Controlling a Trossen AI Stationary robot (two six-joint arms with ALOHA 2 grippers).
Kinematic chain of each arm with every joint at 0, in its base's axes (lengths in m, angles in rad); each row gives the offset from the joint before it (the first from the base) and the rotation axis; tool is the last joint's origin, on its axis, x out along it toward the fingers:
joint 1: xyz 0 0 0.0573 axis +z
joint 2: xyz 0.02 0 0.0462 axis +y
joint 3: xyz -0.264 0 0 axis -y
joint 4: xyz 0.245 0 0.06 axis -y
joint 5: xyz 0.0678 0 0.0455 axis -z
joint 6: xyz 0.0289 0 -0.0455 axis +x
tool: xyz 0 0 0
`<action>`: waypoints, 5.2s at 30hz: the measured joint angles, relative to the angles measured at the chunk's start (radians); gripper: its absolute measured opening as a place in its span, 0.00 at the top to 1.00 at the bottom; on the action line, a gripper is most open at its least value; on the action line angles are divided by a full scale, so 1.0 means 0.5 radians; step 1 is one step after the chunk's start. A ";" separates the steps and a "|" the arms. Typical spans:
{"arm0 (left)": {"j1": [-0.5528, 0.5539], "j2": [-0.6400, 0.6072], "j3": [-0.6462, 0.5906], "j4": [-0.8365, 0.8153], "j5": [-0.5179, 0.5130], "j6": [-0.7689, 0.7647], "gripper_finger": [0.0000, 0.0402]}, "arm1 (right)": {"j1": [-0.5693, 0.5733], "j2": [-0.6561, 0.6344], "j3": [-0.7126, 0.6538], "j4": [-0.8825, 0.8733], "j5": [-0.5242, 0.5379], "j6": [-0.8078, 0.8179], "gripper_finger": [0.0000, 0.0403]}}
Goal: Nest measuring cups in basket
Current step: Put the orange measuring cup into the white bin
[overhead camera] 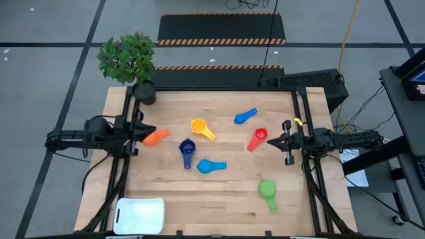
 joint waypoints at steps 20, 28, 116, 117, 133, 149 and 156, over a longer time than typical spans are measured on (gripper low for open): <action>0.023 0.962 0.454 -0.366 -0.279 0.086 0.92 | -0.008 0.000 0.001 0.342 0.776 -0.092 1.00; 0.176 1.318 0.732 -0.743 -0.464 -0.089 0.92 | -0.008 0.002 0.001 0.545 0.776 -0.076 1.00; 0.671 2.547 0.614 -1.347 -0.386 -0.181 0.55 | -0.008 0.790 0.111 0.250 0.773 0.034 1.00; 0.671 2.547 0.614 -1.343 -0.377 -0.173 0.59 | -0.007 0.790 0.111 0.250 0.773 0.035 1.00; 0.651 2.366 0.597 -1.326 -0.345 -0.236 0.98 | 0.048 0.790 0.111 0.507 0.766 0.053 1.00; 0.234 1.903 0.753 -1.176 -0.507 -0.307 0.99 | 0.103 0.894 0.110 0.909 0.905 0.140 1.00; -0.061 1.740 0.776 -0.656 -0.525 -0.168 0.99 | 0.113 1.125 0.317 0.979 0.982 0.311 1.00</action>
